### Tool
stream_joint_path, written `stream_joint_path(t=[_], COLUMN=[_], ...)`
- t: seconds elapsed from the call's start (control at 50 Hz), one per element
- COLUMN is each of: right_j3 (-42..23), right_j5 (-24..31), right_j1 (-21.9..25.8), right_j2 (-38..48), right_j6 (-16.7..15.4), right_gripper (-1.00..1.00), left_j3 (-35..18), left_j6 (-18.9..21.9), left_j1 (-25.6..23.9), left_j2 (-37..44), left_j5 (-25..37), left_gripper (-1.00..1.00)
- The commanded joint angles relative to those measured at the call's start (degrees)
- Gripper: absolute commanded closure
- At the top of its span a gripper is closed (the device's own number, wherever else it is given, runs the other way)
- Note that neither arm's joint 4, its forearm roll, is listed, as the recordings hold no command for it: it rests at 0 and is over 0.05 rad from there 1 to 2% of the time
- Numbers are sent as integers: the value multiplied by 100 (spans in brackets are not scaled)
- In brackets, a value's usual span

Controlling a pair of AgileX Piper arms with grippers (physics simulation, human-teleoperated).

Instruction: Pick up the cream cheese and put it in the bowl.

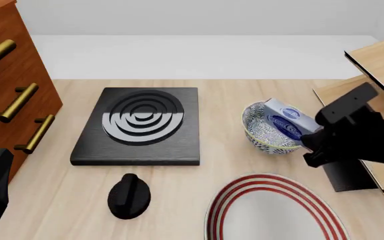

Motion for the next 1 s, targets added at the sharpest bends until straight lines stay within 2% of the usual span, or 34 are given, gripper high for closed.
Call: stream_joint_path(t=[0.02,0.3,0.64,1.0], right_j3=[-147,-250,-562,-773], right_j5=[-161,-276,-275,-321], right_j1=[-169,-268,-436,-433], right_j2=[365,725,1229,1544], right_j6=[-8,-89,-414,-492], right_gripper=[100,100,100,100], left_j3=[0,0,0,0], left_j6=[0,0,0,0], left_j1=[0,0,0,0], left_j2=[0,0,0,0], left_j5=[0,0,0,0], left_gripper=[-100,-100,-100,-100])
